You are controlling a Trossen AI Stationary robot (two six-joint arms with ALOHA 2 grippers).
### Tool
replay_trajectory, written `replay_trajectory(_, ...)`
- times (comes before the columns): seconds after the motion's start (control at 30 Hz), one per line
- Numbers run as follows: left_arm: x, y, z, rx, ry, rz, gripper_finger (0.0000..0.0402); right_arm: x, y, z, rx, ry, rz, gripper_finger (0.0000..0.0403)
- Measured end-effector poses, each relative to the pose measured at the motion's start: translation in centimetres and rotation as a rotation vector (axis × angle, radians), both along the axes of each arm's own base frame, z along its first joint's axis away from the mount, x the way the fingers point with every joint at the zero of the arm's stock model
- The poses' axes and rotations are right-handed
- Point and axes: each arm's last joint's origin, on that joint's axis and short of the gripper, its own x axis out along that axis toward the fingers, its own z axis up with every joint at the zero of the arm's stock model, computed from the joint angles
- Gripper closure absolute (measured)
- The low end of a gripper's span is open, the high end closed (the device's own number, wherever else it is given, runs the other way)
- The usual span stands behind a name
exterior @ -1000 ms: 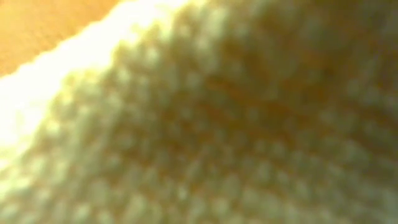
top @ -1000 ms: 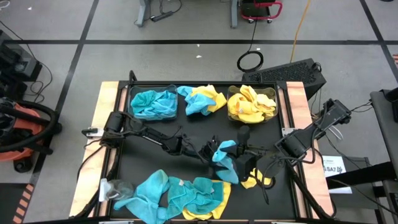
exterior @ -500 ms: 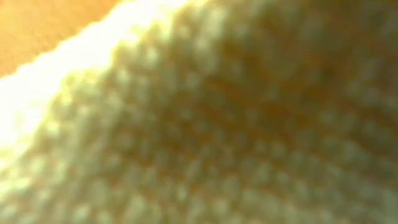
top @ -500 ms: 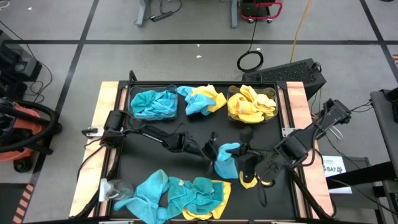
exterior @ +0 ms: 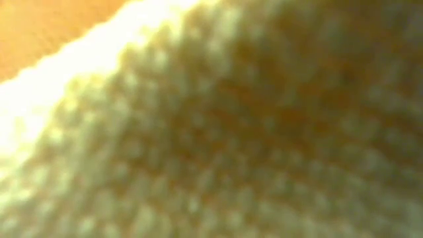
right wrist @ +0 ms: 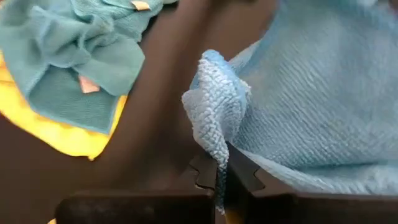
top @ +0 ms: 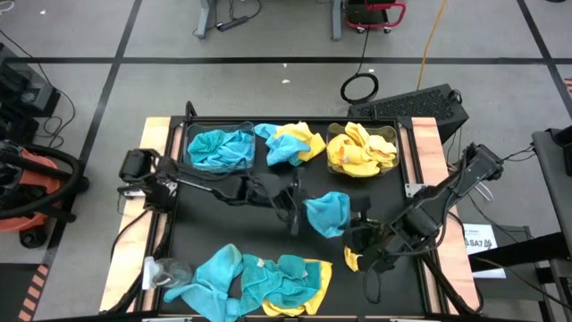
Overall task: Sort microfiber towel by color & place in baskets
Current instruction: Put the blue microfiber cloth into the left transparent bin
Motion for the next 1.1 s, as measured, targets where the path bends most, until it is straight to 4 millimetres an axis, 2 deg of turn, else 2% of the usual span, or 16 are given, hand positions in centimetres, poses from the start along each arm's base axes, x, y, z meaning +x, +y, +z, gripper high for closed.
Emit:
replay_trajectory(0.23, -1.6, -0.2, 2.6, -0.024, -0.030, -0.140, 0.0394, 0.9, -1.0, -2.1, -0.072, -0.045, -0.070, 0.0403)
replay_trajectory(0.5, -3.0, 0.2, 3.8, -0.004, 0.025, -0.086, 0.0394, 2.2, -2.6, -4.1, -0.105, -0.079, -0.113, 0.0385)
replay_trajectory(0.63, -4.0, 0.6, 4.6, 0.057, 0.048, -0.017, 0.0394, 2.5, -3.1, -5.5, -0.115, -0.071, -0.108, 0.0341)
replay_trajectory(0.9, -7.5, 1.8, 5.8, 0.237, 0.237, 0.234, 0.0394, 2.3, -3.3, -6.8, -0.108, -0.086, -0.151, 0.0205)
replay_trajectory(1.0, -9.0, 2.5, 6.2, 0.274, 0.298, 0.319, 0.0395, 2.2, -3.3, -7.0, -0.095, -0.085, -0.165, 0.0173)
replay_trajectory(1.1, -10.7, 3.5, 6.8, 0.298, 0.354, 0.430, 0.0395, 2.2, -3.3, -7.0, -0.082, -0.090, -0.180, 0.0159)
